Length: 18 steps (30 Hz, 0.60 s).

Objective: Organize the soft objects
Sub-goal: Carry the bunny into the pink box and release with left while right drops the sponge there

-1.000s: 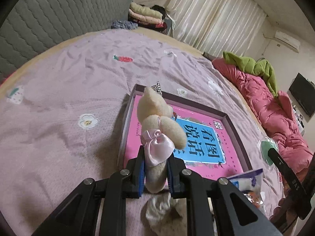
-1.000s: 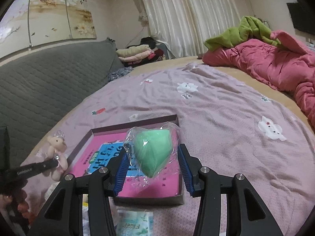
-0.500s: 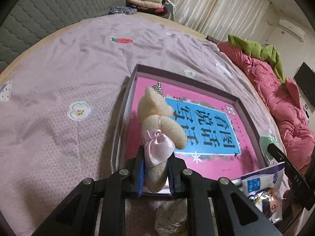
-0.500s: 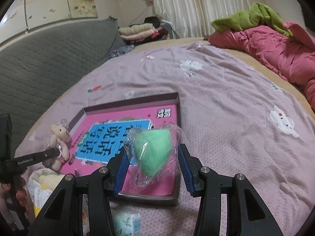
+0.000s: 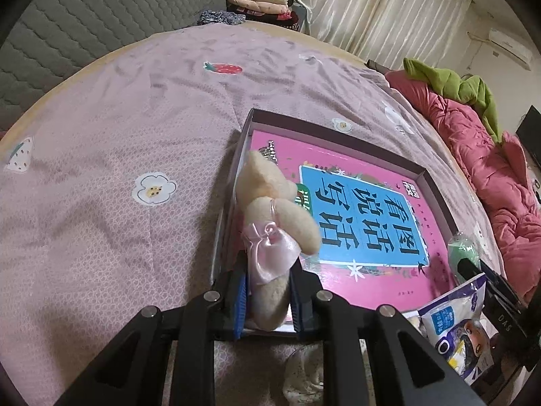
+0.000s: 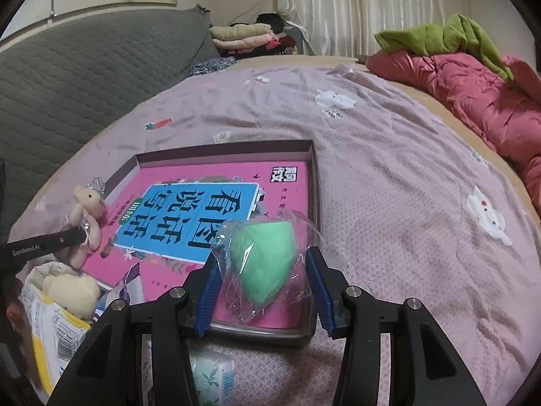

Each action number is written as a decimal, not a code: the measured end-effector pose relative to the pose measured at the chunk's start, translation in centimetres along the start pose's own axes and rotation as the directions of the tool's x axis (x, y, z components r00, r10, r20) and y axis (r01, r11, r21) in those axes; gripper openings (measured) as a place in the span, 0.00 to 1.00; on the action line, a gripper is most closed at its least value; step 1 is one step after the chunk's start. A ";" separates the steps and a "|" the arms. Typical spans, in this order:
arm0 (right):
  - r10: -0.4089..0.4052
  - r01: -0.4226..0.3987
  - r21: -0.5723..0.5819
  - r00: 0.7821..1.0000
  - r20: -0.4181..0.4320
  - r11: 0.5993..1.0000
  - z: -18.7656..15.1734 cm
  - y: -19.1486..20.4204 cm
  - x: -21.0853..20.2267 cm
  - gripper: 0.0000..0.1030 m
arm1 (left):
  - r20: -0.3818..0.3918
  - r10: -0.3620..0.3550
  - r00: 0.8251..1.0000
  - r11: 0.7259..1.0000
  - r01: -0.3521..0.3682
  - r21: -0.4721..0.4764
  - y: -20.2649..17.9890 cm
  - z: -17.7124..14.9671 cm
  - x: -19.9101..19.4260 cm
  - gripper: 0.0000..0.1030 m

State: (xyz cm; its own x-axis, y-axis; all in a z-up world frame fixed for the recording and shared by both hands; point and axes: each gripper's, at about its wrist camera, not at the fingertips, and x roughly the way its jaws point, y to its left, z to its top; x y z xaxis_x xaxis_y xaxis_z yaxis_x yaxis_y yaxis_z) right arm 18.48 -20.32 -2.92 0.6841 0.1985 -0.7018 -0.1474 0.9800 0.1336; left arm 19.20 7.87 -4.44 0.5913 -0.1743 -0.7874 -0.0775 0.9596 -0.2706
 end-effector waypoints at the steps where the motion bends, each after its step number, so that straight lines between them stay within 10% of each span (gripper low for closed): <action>1: -0.002 0.002 -0.002 1.000 -0.001 1.000 0.0 0.1 0.0 0.49 | -0.001 0.001 1.000 1.000 -0.001 0.002 0.0 0.0 0.0 0.22; 18: -0.030 0.028 -0.053 0.999 -0.024 0.998 -0.1 1.1 -0.3 0.57 | -0.020 0.011 1.000 1.000 -0.011 0.002 -0.3 -0.1 -0.1 0.22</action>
State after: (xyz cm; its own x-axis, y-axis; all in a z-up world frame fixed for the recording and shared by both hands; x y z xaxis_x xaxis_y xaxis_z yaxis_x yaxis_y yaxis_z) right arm 18.08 -19.28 -2.63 0.6712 0.1691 -0.7218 -0.1652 0.9833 0.0767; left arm 19.03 7.61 -4.33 0.5738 -0.1679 -0.8016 -0.0821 0.9620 -0.2603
